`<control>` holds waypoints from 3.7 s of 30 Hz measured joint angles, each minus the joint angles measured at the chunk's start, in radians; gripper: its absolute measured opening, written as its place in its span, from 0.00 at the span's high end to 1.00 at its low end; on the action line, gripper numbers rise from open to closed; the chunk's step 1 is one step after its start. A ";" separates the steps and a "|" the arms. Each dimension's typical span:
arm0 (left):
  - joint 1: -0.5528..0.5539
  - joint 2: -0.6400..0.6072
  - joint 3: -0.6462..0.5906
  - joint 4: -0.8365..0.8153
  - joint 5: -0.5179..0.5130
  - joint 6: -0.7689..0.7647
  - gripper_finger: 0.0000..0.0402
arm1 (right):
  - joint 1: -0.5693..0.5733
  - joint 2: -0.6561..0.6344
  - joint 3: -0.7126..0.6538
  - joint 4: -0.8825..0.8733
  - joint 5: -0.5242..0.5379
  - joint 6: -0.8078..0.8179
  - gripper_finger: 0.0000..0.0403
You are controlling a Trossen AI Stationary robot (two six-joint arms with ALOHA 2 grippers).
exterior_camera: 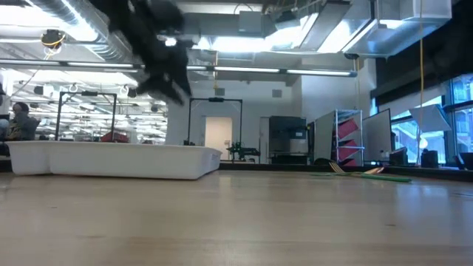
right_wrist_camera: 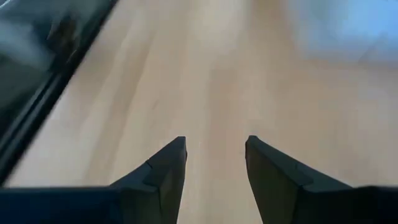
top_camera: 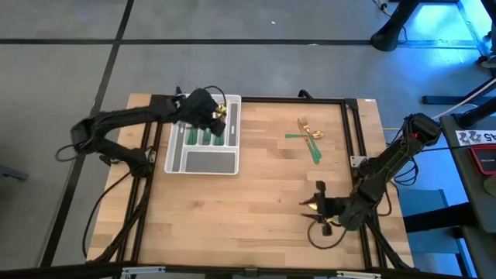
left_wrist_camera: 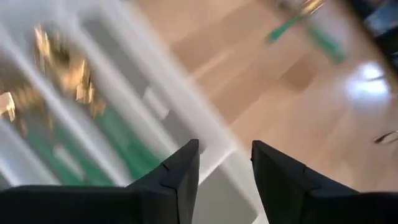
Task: Sort silverware
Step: Put the green knife into the white cutlery tray
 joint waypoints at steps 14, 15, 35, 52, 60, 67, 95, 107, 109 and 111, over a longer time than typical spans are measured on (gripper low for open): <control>-0.871 -0.025 -0.073 0.486 -0.682 0.041 0.71 | 0.238 0.178 0.002 -0.465 -0.218 1.011 0.59; -0.908 -0.009 -0.075 0.511 -0.714 0.041 0.71 | 0.252 0.198 0.003 -0.456 -0.200 1.012 0.59; -1.055 0.326 -0.101 0.758 -1.006 -0.012 0.71 | -0.017 0.549 -0.002 0.083 0.265 0.512 0.92; -1.054 0.326 -0.101 0.750 -1.007 -0.038 0.71 | -0.315 0.430 -0.002 0.644 0.195 -0.203 0.77; -1.054 0.326 -0.101 0.750 -1.010 -0.051 0.71 | -0.239 0.348 0.000 0.263 0.204 0.147 0.53; -1.049 0.326 -0.101 0.750 -1.023 -0.055 0.71 | -0.203 0.470 0.000 0.164 0.373 0.567 0.53; -1.026 0.325 -0.102 0.750 -1.024 -0.090 0.71 | -0.237 0.463 -0.001 0.711 0.208 -0.226 0.54; -1.020 0.325 -0.102 0.747 -1.032 -0.086 0.71 | -0.190 0.532 0.000 0.506 0.130 0.121 0.54; -1.014 0.325 -0.102 0.746 -1.032 -0.089 0.71 | -0.191 0.585 0.002 0.552 0.144 0.103 0.54; -1.014 0.325 -0.103 0.743 -1.033 -0.089 0.71 | -0.201 0.632 0.019 0.563 0.166 0.105 0.54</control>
